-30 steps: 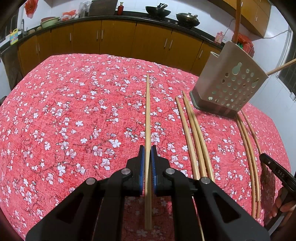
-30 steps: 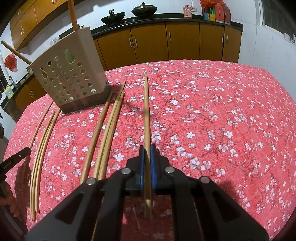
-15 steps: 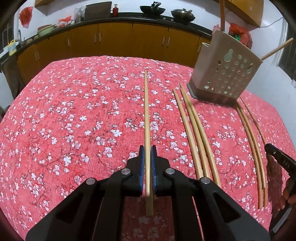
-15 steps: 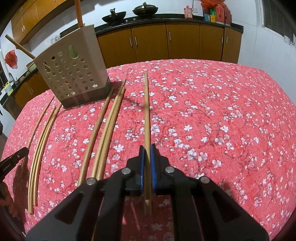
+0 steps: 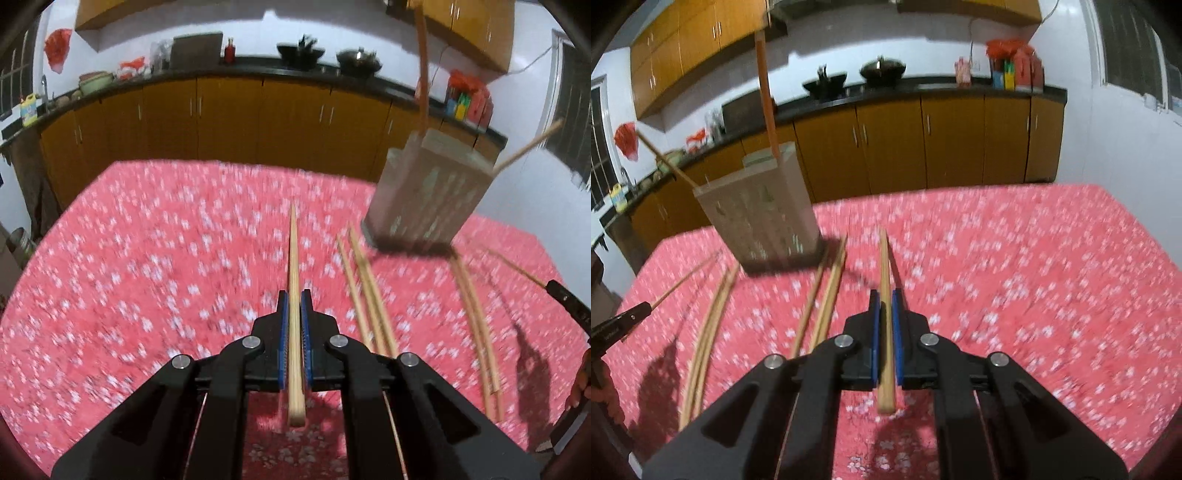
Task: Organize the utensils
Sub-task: 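Lift the held chopsticks with both tools toward the holder, then insert the chopsticks into the holder and open both tools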
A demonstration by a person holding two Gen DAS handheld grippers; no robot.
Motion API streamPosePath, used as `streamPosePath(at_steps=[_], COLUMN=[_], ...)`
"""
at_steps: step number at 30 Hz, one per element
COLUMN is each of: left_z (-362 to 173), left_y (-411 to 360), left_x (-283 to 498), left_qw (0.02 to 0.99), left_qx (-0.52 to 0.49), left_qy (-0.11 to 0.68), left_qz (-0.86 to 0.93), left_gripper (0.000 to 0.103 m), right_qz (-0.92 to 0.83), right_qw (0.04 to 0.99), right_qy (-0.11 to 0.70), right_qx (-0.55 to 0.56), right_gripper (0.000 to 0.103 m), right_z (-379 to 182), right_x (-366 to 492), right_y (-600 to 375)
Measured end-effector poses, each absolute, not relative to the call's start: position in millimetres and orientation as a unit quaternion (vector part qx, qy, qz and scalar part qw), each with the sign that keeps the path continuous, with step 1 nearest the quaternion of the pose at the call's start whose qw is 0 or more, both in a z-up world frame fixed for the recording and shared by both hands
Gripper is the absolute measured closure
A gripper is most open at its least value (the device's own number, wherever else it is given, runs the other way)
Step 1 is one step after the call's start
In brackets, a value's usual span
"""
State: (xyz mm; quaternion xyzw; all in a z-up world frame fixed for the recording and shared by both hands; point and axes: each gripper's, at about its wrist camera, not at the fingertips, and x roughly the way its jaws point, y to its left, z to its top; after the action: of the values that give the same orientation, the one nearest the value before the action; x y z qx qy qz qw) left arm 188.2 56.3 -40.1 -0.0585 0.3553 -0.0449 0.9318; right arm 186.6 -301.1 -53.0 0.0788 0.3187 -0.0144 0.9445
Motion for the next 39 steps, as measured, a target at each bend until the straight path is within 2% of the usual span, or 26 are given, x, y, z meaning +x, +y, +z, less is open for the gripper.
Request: streamPosePath(at_steps=[9, 20, 32, 39], left_z=[15, 41, 115, 161], left_y=[68, 65, 38, 0], left_x=[179, 176, 175, 194], left_qw=[0.951, 0.962, 0.979, 0.988], left_qx=[-0.092, -0.084, -0.071, -0.076], left_qy=[0.29, 0.252, 0.165, 0.09], left_qz=[-0.06, -0.06, -0.098, -0.099], left_gripper=[0.096, 0.096, 0.096, 0.096], right_qz=[-0.009, 0.0, 0.098, 0.095], right_qw=[0.96, 0.971, 0.982, 0.989], right_qy=[0.264, 0.222, 0.114, 0.053], right_qx=[0.088, 0.088, 0.115, 0.098], right_gripper=[0.095, 0.095, 0.095, 0.096], right_z=[-15, 17, 117, 145], right_x=[178, 173, 163, 187], right_y=[-304, -303, -286, -261])
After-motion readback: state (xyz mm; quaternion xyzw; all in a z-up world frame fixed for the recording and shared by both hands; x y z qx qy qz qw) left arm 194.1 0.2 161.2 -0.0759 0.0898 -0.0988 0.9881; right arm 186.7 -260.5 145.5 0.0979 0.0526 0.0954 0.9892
